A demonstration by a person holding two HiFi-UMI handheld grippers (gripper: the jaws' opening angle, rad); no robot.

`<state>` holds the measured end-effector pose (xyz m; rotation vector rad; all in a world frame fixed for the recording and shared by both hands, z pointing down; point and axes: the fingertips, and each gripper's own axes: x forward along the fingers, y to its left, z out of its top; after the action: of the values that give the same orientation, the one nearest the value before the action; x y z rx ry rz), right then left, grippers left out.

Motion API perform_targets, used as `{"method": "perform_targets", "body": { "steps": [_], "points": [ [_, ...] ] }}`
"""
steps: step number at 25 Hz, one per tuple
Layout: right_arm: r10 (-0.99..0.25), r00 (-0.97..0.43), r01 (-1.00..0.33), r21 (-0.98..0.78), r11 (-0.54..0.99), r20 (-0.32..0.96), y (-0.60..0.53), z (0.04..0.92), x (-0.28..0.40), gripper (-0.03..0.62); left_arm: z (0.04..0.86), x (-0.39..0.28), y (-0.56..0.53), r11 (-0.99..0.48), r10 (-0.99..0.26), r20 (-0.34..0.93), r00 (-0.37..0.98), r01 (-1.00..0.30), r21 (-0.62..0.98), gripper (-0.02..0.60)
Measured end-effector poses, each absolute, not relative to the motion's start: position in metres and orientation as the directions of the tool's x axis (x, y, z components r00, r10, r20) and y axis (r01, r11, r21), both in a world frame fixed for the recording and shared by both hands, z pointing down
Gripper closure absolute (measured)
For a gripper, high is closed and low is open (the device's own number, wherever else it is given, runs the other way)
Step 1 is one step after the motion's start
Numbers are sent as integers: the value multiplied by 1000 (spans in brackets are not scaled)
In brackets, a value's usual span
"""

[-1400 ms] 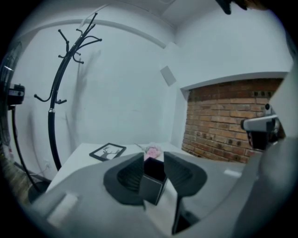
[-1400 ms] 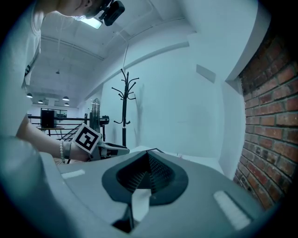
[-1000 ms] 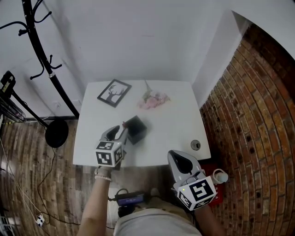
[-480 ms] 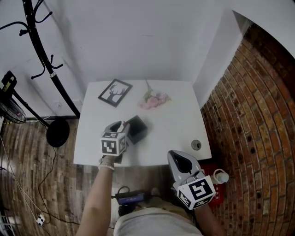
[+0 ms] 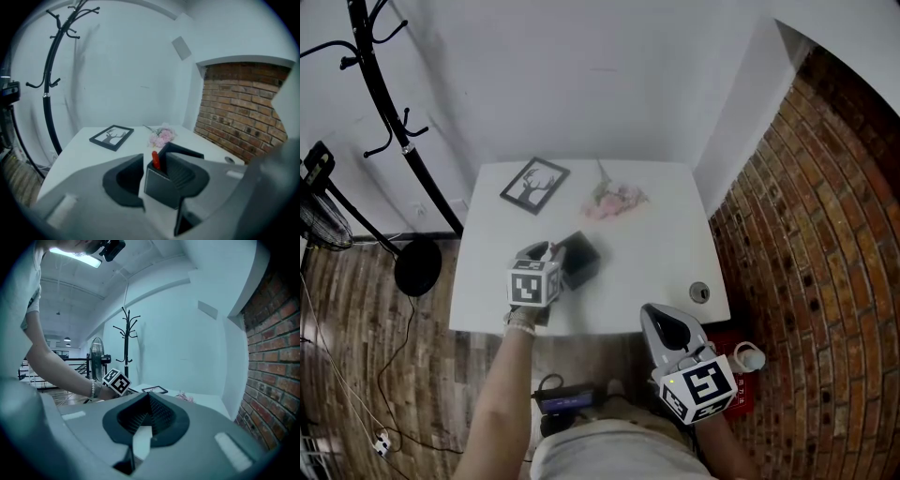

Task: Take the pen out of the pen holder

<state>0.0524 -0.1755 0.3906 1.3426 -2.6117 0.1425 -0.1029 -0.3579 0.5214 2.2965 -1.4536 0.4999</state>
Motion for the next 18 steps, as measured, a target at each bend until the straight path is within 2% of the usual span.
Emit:
{"method": "perform_targets", "body": {
  "steps": [8, 18],
  "points": [
    [-799, -561, -818, 5, 576, 219, -178, 388, 52, 592, 523, -103, -359, -401, -769, 498, 401, -909, 112, 445],
    [-798, -563, -816, 8, 578, 213, -178, 389, 52, 592, 521, -105, -357, -410, -768, 495, 407, -906, 109, 506]
  ]
}}
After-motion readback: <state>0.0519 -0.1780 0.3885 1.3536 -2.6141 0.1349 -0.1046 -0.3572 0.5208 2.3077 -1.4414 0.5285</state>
